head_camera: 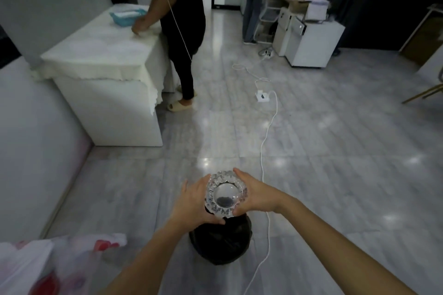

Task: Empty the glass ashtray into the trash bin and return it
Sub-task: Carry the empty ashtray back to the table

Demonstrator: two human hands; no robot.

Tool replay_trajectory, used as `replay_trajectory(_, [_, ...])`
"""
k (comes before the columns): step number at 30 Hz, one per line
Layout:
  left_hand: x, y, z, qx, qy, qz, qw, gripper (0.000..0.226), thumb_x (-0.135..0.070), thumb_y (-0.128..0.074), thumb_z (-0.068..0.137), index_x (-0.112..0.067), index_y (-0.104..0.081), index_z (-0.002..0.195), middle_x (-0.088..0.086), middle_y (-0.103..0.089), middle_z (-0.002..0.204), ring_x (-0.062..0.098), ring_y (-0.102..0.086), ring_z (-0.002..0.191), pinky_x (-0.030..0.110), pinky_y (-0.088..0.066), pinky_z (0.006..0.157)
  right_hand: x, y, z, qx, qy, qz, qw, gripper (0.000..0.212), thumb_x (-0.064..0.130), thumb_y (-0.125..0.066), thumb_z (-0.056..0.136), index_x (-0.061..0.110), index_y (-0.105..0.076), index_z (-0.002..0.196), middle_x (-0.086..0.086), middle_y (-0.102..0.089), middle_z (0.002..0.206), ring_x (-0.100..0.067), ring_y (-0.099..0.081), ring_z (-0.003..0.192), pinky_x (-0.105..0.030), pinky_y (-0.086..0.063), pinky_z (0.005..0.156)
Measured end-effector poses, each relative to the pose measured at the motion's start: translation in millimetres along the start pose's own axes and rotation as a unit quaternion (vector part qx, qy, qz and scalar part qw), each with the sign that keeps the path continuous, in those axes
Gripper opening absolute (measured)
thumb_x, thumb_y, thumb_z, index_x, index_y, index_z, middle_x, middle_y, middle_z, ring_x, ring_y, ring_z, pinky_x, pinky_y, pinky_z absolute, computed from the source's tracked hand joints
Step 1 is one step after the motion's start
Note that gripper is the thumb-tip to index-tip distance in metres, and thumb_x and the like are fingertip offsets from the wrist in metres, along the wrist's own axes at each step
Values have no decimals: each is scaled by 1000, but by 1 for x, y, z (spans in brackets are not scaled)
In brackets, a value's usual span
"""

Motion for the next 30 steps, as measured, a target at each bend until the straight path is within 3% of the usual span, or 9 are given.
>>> replay_trajectory(5, [-13, 45, -25, 4, 8, 44, 999, 124, -71, -74, 48, -17, -21, 147, -1, -39, 146, 20, -34, 136, 49, -10, 117, 49, -8, -15, 11, 62, -191, 980, 136, 34, -88, 64, 10, 14, 150, -5, -2, 159, -21, -16, 144, -27, -24, 115])
replay_trajectory(8, [-18, 76, -40, -36, 23, 52, 998, 121, -66, -77, 50, -14, -23, 145, 2, -39, 146, 22, -33, 137, 48, -7, 117, 76, -13, -18, -8, 104, -225, 969, 131, 33, -86, 66, 6, 11, 151, -10, -8, 156, -21, -18, 143, -25, -24, 115])
replay_trajectory(13, [-9, 115, -75, -64, 70, 112, 989, 124, -71, -71, 53, -10, -18, 146, 5, -33, 152, 20, -28, 140, 49, -2, 119, 117, -32, -13, -23, 179, -258, 949, 126, 36, -84, 65, 7, 3, 152, -8, -16, 156, -22, -34, 136, -26, -36, 109])
replay_trajectory(16, [2, 137, -106, -91, 116, 126, 981, 127, -69, -73, 52, -10, -14, 148, 5, -30, 154, 21, -27, 141, 48, -2, 118, 147, -51, -8, -24, 239, -298, 924, 126, 43, -84, 64, 9, -1, 152, -9, -19, 157, -22, -30, 139, -28, -32, 112])
replay_trajectory(24, [22, 168, -234, -178, 262, 136, 939, 129, -67, -75, 53, -7, -12, 148, 8, -28, 155, 21, -24, 143, 49, -5, 119, 227, -142, -12, 56, 377, -365, 850, 126, 45, -84, 62, 9, -3, 152, -9, -25, 155, -24, -35, 136, -23, -28, 107])
replay_trajectory(30, [28, 181, -351, -238, 358, 141, 892, 121, -69, -73, 57, -9, -18, 147, 7, -33, 152, 22, -29, 140, 50, -10, 118, 280, -239, -37, 128, 460, -383, 791, 126, 47, -84, 58, 13, -7, 152, -5, -26, 155, -24, -38, 135, -35, -35, 111])
Point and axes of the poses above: each hand's wrist, its own z-axis towards the middle knuckle, its own y-axis out of the back of the hand, x = y × z, the point moved 4 cm from there along z, towards the middle knuckle
